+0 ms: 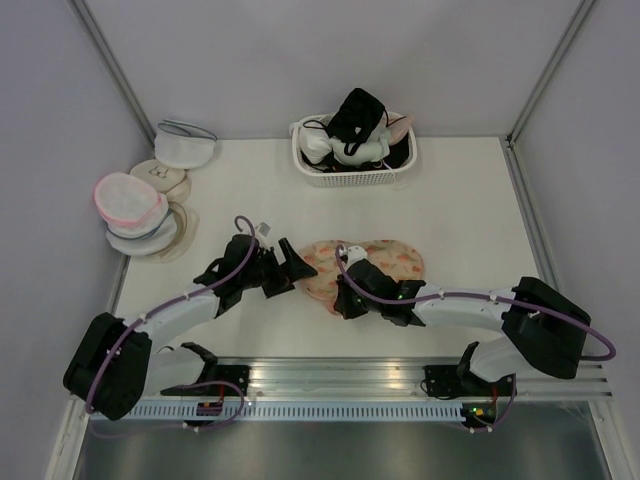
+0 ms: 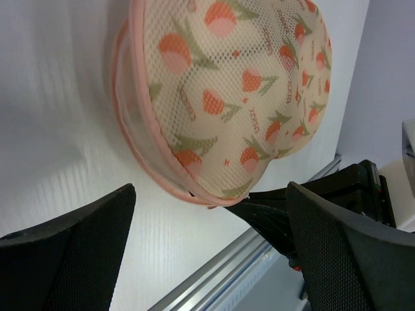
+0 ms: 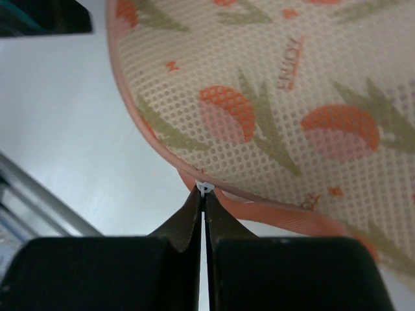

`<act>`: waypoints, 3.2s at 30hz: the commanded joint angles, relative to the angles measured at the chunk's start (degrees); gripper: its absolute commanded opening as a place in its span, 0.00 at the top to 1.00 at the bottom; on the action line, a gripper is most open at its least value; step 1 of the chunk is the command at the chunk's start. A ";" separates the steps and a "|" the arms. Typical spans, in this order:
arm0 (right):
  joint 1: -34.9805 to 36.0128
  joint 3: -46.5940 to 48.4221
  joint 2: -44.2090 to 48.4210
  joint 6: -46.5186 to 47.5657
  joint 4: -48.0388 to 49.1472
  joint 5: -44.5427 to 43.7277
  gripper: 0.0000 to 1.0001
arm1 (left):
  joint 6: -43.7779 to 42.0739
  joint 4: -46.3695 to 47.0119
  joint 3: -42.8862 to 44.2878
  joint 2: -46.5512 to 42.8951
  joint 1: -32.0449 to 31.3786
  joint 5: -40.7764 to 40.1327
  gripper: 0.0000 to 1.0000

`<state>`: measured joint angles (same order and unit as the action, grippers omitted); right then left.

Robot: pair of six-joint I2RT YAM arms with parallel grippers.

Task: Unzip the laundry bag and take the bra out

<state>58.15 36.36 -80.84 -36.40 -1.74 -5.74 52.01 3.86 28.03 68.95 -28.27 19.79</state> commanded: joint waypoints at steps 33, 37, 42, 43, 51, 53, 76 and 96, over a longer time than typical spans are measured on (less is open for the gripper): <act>0.56 -2.43 9.72 -1.12 -11.60 -5.06 0.99 | 7.24 8.54 1.76 4.26 0.84 -6.79 0.98; 0.47 -2.61 10.88 -2.18 -17.94 -11.40 1.00 | 2.76 6.43 5.09 6.02 3.83 -2.84 0.98; 0.12 -1.29 11.40 -3.85 -22.78 -16.41 0.99 | -5.14 2.56 12.91 11.90 8.58 2.35 0.98; 0.12 -1.20 11.40 -3.85 -23.13 -17.11 0.99 | -6.64 2.30 14.40 13.56 9.19 3.49 0.98; 0.12 -1.03 11.40 -3.15 -22.36 -17.83 0.99 | -14.75 -2.45 33.04 30.71 10.87 15.28 0.71; 0.12 -1.81 11.58 -2.62 -19.20 -15.98 1.00 | -13.87 -2.45 33.14 32.30 10.78 14.06 0.23; 0.21 2.84 1.38 5.91 6.57 12.42 0.99 | 12.41 17.92 1.68 12.86 -10.40 3.68 0.01; 0.47 1.17 4.11 6.17 -8.80 7.16 1.00 | 8.64 18.92 5.45 19.30 -6.45 6.04 0.98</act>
<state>58.28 37.30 -78.48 -31.09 -2.98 4.03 65.04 23.59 30.00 88.68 -37.78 25.78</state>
